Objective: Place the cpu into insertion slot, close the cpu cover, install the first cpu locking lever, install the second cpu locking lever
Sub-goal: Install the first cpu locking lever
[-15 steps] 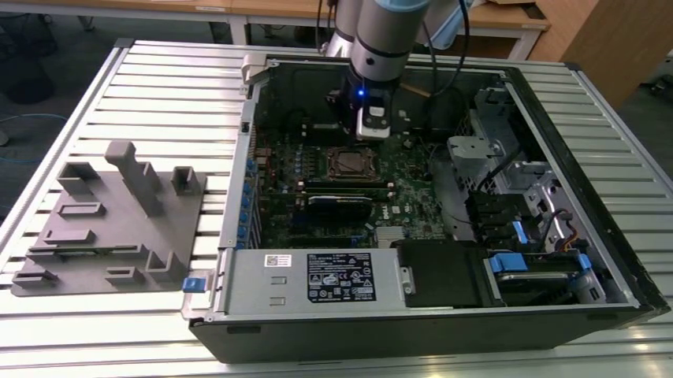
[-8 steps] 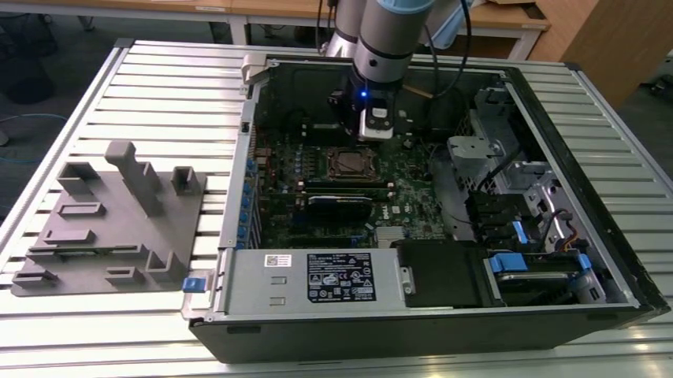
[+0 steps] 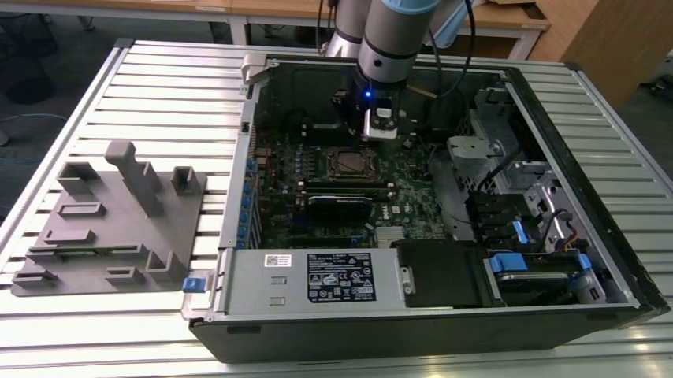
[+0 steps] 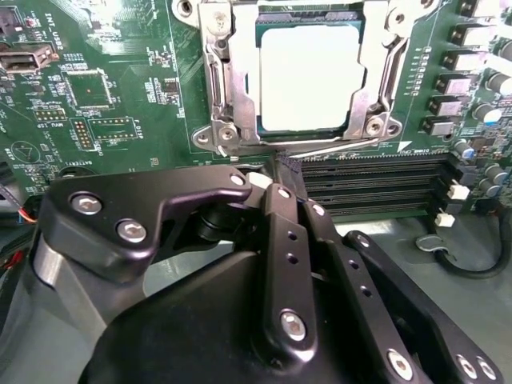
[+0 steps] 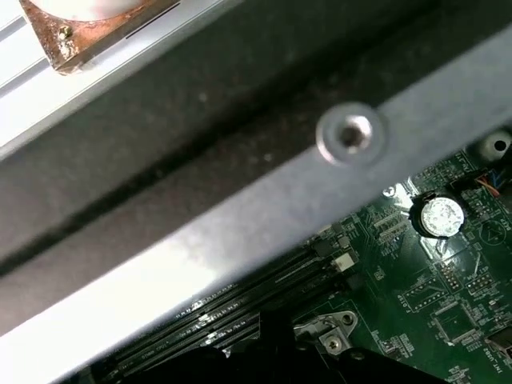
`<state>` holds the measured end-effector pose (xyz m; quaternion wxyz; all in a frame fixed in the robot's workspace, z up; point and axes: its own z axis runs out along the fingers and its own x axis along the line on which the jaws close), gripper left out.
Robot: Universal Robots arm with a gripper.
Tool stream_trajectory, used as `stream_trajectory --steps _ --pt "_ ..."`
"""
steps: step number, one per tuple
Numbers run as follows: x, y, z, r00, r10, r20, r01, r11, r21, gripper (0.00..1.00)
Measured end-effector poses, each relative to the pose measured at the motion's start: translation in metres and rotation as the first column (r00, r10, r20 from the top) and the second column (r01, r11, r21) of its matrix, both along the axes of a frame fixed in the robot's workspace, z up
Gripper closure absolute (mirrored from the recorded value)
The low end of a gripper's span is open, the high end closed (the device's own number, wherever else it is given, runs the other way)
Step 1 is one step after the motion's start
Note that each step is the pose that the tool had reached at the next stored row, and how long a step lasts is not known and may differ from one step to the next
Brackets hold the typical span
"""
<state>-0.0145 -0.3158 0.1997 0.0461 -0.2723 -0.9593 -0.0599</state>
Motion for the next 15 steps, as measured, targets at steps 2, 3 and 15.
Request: stream_trajectory --steps 2,3,15 --pt "0.0 0.0002 0.0 1.0 0.0 -0.0001 0.0 1.0 -0.0002 0.9" --pt "0.0 0.0002 0.0 1.0 0.0 -0.0001 0.0 1.0 -0.0002 0.9" --pt "0.0005 0.0002 0.0 0.9984 -0.057 0.0 0.057 0.9984 -0.0019 0.9"
